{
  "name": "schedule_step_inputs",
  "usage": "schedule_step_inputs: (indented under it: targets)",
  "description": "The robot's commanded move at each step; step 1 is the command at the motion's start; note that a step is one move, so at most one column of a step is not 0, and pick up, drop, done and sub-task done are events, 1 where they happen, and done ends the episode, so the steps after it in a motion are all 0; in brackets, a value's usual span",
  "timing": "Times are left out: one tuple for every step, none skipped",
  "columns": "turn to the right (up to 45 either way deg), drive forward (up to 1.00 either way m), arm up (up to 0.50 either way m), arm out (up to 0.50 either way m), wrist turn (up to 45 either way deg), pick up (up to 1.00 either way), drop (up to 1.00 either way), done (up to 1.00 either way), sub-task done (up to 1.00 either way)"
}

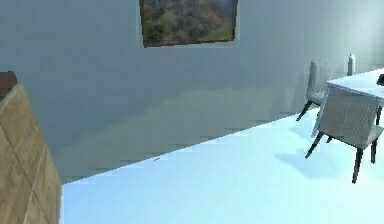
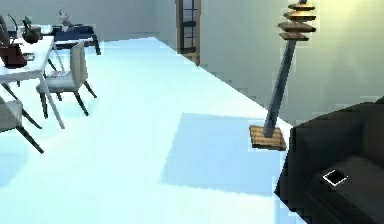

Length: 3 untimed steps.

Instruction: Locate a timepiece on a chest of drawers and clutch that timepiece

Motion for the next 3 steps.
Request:
schedule_step_inputs:
  targets:
    - [0.0,0.40,0.00,0.00,0.0,0.00,0.00,0.00,0.00]
    - [-21.0,0.00,0.00,0.00,0.0,0.00,0.00,0.00,0.00]
    - [0.0,0.50,0.00,0.00,0.0,0.00,0.00,0.00,0.00]
